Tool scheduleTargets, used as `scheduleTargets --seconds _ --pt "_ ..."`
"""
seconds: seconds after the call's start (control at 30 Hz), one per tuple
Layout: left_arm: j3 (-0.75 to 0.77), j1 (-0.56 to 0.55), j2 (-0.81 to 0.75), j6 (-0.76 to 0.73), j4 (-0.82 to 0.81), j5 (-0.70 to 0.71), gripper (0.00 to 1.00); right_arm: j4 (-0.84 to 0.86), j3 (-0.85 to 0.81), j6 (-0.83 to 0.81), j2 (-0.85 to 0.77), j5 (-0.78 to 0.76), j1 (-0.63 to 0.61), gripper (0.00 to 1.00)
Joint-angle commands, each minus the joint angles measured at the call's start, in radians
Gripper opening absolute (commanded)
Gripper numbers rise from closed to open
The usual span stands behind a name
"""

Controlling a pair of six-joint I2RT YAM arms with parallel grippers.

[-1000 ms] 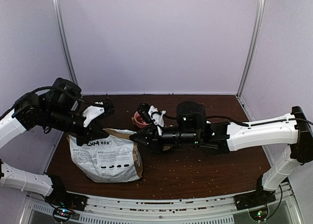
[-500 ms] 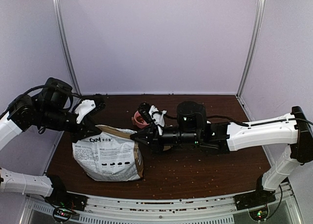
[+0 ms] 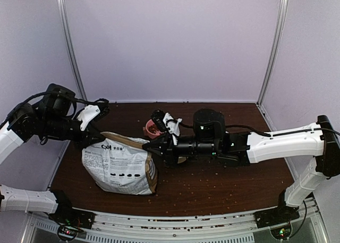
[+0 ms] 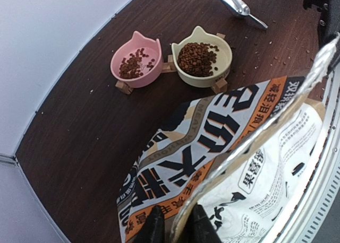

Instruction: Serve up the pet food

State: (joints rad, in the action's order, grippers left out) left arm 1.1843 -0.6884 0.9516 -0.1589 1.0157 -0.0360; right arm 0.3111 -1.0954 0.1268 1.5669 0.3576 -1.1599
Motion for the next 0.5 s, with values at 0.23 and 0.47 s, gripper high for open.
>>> scheduleTargets --seconds 0.23,0.47 --pt "-0.023 0.136 0.011 0.006 0.047 0.405 0.13 0.036 0.015 -0.001 -0.101 0.03 0.004 0.0" --pt "-0.031 0.166 -0.001 0.003 0.045 0.428 0.0 0.038 0.016 0.003 -0.1 0.032 0.005 0.0"
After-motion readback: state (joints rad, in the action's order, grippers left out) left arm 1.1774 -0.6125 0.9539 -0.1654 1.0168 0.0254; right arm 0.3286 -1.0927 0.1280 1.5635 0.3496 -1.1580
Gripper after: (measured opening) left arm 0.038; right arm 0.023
